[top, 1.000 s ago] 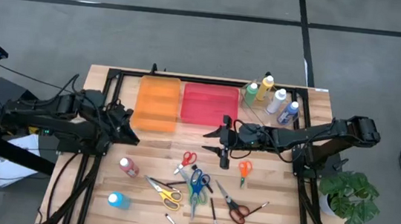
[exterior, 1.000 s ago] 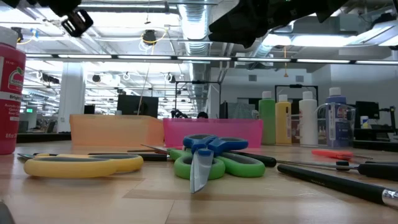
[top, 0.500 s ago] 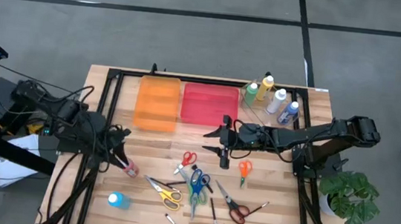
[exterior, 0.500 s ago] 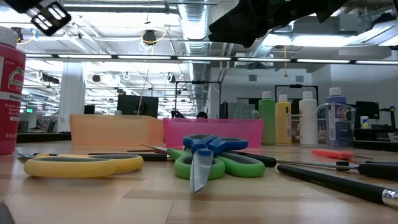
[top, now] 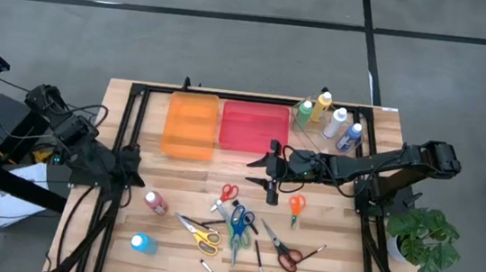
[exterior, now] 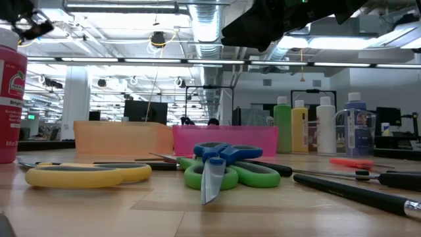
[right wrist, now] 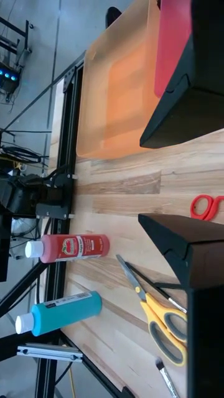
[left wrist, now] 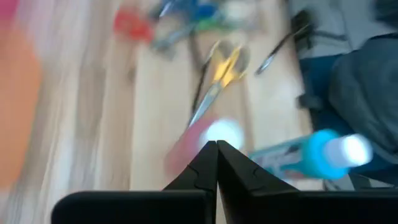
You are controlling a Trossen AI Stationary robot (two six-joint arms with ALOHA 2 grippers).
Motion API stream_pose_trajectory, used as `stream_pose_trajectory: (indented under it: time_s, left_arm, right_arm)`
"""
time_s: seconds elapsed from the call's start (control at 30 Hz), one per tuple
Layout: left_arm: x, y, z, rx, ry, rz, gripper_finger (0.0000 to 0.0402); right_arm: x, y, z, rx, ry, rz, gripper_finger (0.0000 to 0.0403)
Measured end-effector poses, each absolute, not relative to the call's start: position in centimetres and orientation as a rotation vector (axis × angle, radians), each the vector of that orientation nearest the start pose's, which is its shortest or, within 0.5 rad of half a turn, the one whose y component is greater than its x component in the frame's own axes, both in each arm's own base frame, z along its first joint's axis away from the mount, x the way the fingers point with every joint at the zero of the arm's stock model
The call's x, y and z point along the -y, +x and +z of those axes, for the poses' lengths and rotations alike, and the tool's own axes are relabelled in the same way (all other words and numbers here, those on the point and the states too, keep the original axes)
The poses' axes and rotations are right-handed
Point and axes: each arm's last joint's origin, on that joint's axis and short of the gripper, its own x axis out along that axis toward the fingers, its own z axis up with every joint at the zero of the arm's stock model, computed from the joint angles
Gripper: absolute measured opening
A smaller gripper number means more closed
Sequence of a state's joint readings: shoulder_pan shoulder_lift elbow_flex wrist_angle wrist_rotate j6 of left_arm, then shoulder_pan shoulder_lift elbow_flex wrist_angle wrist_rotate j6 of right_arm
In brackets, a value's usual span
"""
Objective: Pick & Place Paint Supplies
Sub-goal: Put the pink paint bottle into the transparent bin
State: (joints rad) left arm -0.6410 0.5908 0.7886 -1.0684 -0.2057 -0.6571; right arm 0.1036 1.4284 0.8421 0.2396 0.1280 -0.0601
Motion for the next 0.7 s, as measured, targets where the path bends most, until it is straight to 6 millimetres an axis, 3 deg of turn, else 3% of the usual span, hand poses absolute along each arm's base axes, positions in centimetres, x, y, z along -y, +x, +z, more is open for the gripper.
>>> stream_pose_trajectory:
  time_s: [0.17, 0.4, 0.7]
  left_arm:
    - [4.9, 7.5, 27.5, -0.957, -0.29, -0.064, 0.0001]
    - [5.0, 7.1, 26.7, -1.087, -0.299, -0.114, 0.0015]
    - [5.5, 7.5, 26.4, -1.142, -0.294, -0.133, 0.011]
  right_arm:
    - [-2.8, 30.9, 24.6, -0.345, -0.1, -0.014, 0.0179]
    - [-2.8, 30.9, 24.6, -0.345, -0.1, -0.014, 0.0179]
    - [-2.8, 30.9, 24.6, -0.345, -0.1, -0.014, 0.0179]
